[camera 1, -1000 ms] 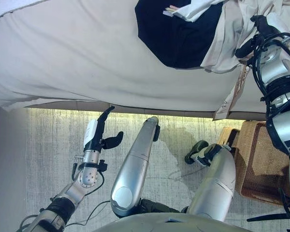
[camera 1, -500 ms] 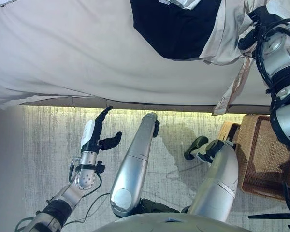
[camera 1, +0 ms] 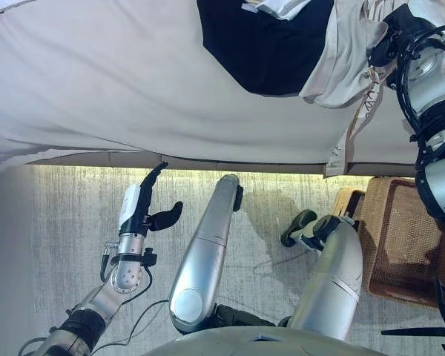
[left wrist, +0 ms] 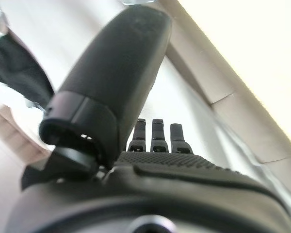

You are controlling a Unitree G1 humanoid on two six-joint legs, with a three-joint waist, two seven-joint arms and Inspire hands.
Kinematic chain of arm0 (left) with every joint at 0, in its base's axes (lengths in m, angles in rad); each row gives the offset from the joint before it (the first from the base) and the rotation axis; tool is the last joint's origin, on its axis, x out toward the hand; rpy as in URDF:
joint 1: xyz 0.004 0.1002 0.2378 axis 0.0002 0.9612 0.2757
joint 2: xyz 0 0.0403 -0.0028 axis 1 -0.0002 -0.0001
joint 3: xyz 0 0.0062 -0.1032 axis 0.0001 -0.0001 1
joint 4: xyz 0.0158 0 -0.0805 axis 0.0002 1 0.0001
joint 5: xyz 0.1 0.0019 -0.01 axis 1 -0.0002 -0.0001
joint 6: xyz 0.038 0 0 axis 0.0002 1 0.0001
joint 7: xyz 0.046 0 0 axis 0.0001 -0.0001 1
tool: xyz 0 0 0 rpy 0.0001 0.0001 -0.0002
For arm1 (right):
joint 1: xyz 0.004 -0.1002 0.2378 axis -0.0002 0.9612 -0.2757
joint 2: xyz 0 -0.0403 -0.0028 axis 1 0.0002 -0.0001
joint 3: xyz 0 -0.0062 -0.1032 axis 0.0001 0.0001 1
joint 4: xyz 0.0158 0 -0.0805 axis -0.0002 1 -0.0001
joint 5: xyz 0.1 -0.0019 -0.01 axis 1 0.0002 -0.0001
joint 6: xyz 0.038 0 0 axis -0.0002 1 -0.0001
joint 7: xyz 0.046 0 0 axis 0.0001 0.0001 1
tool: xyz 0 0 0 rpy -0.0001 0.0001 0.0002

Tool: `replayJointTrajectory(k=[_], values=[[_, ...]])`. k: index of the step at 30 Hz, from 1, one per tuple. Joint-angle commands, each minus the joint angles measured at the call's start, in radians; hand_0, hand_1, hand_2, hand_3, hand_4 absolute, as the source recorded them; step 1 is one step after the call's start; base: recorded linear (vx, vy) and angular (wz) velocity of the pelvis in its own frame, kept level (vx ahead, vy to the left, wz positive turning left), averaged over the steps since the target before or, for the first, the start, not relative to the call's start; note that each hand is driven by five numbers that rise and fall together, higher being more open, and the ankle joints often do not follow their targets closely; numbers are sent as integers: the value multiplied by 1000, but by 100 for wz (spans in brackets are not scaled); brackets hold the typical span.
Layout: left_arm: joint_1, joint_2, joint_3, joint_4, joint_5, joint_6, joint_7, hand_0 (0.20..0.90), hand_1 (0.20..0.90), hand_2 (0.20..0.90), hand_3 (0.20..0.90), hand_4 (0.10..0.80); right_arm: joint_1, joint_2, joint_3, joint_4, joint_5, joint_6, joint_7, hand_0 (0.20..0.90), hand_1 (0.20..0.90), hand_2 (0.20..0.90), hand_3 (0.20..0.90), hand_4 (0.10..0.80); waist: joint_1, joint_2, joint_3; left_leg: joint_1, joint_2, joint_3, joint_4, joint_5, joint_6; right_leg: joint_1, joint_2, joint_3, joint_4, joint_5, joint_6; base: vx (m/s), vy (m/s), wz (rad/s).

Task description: Pick up the clothes from the bed and place them into the basket

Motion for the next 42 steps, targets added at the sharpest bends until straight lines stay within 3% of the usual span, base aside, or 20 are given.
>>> replayJointTrajectory(k=[1, 6, 10, 14, 17, 19, 28, 42], values=[[9, 67, 14, -23, 3, -12, 35, 900, 900, 900, 900, 800, -82, -93, 26, -32, 10, -71, -93, 300, 300, 300, 200, 100, -1, 10, -44, 133, 42, 99, -85, 4, 26, 112, 65, -40, -44, 46, -31, 35, 26, -5], [-5, 65, 7, 21, -3, 35, -2, 900, 900, 900, 900, 800, -58, -119, 3, -67, 26, -119, -127, 300, 300, 300, 200, 100, -21, -10, -80, 226, 51, 104, -157, 11, 21, 197, 63, -41, -120, 66, -19, 48, 11, -11], [-27, 50, -16, 102, 32, 151, -12, 900, 900, 900, 900, 800, -25, -160, -23, -116, 64, -154, -119, 300, 300, 300, 200, 100, -49, -43, -127, 362, 67, 115, -312, 51, 10, 327, 70, -49, -264, 104, -6, 85, -15, -20], [-57, 36, -22, 178, 41, 190, -25, 900, 900, 900, 900, 800, -2, -179, -34, -172, 85, -162, -119, 300, 300, 300, 200, 100, -74, -62, -157, 465, 75, 128, -451, 88, -3, 427, 88, -53, -404, 143, 8, 58, -18, -26], [-81, 26, -22, 205, 36, 221, -37, 900, 900, 900, 900, 800, -5, -204, -30, -205, 95, -164, -115, 300, 300, 300, 200, 100, -95, -71, -183, 530, 85, 148, -569, 145, -6, 499, 110, -73, -548, 203, 2, -41, -18, -30], [-90, 21, -21, 219, 46, 241, -46, 900, 900, 900, 900, 800, -2, -230, -27, -231, 111, -157, -118, 300, 300, 300, 200, 100, -114, -80, -216, 602, 92, 168, -661, 168, -16, 577, 136, -78, -668, 231, 13, -28, -48, -23], [-67, -1, 12, 310, 97, 259, -106, 900, 900, 900, 900, 800, -12, -303, -23, -266, 143, -138, -99, 300, 300, 300, 200, 100, -155, -122, -359, 817, 86, 216, -907, 218, -29, 784, 195, -81, -943, 295, 57, 103, -47, -10], [-104, -28, 10, 446, 171, 214, -136, 900, 900, 900, 900, 800, -113, -451, 51, -401, 175, -64, -132, 300, 300, 300, 200, 100, -244, -173, -507, 951, 107, 261, -1108, 269, -46, 860, 251, -17, -1094, 360, 99, 38, -20, -13]])
